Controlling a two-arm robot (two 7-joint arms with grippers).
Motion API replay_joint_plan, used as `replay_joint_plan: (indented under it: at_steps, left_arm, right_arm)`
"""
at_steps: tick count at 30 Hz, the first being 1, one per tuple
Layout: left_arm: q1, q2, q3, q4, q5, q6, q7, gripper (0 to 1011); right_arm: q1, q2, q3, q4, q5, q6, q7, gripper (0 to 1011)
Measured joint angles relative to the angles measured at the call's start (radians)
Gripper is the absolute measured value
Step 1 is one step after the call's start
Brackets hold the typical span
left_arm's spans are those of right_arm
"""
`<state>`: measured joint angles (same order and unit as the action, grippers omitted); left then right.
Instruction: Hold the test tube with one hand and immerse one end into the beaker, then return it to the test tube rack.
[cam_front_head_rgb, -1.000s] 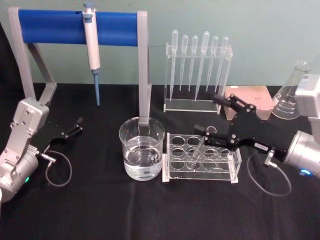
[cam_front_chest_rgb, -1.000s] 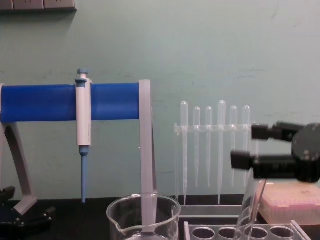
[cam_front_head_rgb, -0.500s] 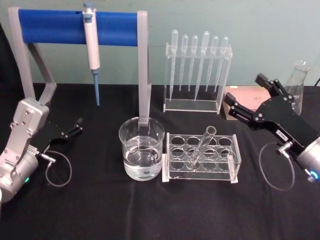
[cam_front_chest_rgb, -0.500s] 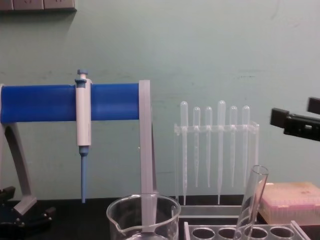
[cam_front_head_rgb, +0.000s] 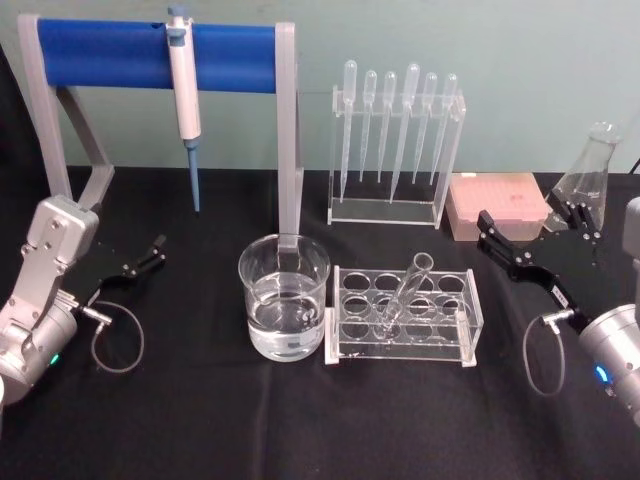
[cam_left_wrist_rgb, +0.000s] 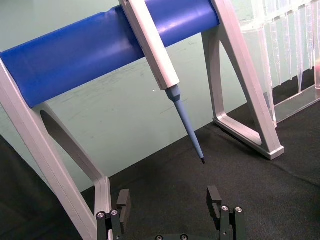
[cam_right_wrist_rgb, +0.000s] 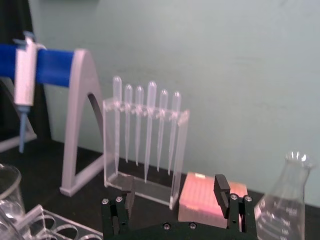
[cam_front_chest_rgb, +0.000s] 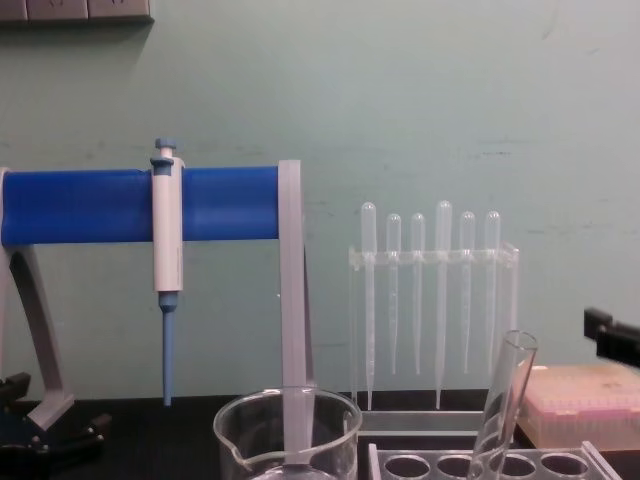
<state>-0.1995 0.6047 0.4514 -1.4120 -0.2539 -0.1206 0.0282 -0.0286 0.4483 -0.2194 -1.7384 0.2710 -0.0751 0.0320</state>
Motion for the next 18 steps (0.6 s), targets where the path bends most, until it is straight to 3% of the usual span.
replay_joint_plan:
  at_steps: [7,18]
  left_arm:
    - [0.0,0.0,0.0,0.0,0.0,0.0,0.0,1000]
    - [0.0,0.0,0.0,0.0,0.0,0.0,0.0,1000]
  right_arm:
    - [0.011,-0.023,0.0,0.054,-0.025,0.024,-0.001,1002]
    - [0.025,-0.038,0.006,0.083,-0.04,0.042,0.024,1002]
